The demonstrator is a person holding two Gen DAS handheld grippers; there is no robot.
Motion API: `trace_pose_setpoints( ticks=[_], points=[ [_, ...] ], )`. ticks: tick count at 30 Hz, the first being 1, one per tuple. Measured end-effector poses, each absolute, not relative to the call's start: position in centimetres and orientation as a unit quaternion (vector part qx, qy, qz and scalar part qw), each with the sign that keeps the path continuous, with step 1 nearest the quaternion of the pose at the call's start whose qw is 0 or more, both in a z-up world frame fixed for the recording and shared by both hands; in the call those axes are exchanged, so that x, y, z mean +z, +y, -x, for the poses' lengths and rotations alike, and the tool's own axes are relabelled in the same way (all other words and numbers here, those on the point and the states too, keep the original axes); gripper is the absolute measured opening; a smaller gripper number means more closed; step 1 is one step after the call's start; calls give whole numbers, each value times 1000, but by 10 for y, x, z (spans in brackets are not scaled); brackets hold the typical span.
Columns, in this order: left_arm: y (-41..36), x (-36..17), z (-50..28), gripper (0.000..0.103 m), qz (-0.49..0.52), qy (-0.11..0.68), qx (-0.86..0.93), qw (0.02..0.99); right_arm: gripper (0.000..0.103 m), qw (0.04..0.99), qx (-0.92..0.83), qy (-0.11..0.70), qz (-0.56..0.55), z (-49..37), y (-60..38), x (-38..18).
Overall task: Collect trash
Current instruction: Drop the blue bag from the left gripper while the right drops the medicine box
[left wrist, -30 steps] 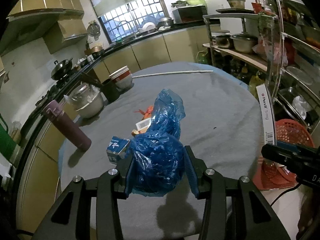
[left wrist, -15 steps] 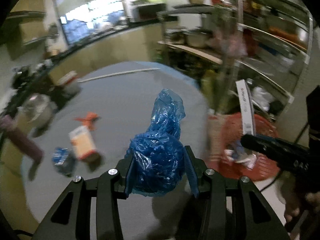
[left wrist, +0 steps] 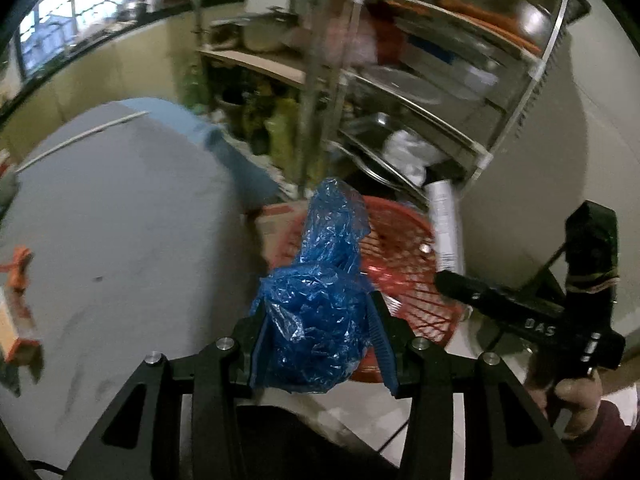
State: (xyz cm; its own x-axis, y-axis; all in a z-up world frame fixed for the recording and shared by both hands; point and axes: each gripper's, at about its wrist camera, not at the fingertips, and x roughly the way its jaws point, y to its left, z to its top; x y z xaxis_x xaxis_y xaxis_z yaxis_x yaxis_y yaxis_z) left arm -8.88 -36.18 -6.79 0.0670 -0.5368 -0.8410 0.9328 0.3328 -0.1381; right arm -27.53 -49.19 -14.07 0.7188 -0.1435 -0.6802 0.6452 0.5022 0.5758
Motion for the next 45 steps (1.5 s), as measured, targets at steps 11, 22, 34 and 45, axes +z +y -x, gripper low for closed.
trace_pose_setpoints(
  ticks=[11,22,34,45],
  points=[
    [-361,-82,90,62,-247,453,-523,679,68,802,-262,257,-471,292,-508,-140],
    [-261,-71,37,63,-202,463,-432,747,68,829,-217,268,-440,247,-472,-122],
    [-95,-61,-48,66,-104,467,-284,831,68,860,-101,323,-382,124,-397,-93],
    [-14,-61,-141,74,-35,476,-190,858,68,866,13,395,-307,-25,-297,-83]
  ],
)
